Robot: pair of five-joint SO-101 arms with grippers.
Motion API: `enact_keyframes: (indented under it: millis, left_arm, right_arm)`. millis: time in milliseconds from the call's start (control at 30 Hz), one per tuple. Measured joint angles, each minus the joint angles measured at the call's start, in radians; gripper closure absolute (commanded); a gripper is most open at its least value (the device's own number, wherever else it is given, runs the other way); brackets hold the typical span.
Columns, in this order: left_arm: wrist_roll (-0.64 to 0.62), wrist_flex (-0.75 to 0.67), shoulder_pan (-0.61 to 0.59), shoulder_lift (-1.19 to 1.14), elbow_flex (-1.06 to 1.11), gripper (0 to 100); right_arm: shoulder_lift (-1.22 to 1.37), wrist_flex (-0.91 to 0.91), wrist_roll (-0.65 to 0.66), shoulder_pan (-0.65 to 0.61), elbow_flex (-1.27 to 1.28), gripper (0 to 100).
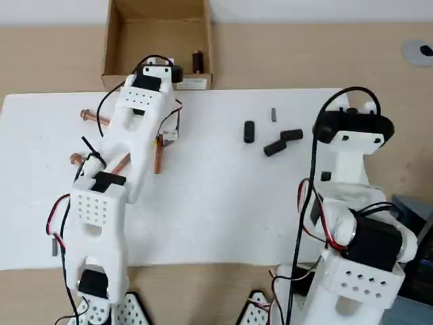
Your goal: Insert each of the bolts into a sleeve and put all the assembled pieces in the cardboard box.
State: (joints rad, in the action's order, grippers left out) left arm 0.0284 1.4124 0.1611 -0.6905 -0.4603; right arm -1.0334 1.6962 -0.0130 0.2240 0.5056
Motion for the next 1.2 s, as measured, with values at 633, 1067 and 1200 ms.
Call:
enact_keyframes:
  millis: [633, 1067, 1200]
  left_arm:
    - [0.002, 0.33, 0.021, 0.063, -0.414, 100]
    - [0.0, 0.333, 0.149, 0.503, -0.08, 100]
    - [-0.018, 0.333, 0.193, 0.66, 0.049, 100]
  right_arm:
    - [0.0, 0.0, 0.0, 0.0, 0.0, 98.4]
    - [-0.083, -0.015, 0.054, 0.0, 0.0, 98.7]
    - [-0.164, -0.078, 0.072, 0.0, 0.051, 98.7]
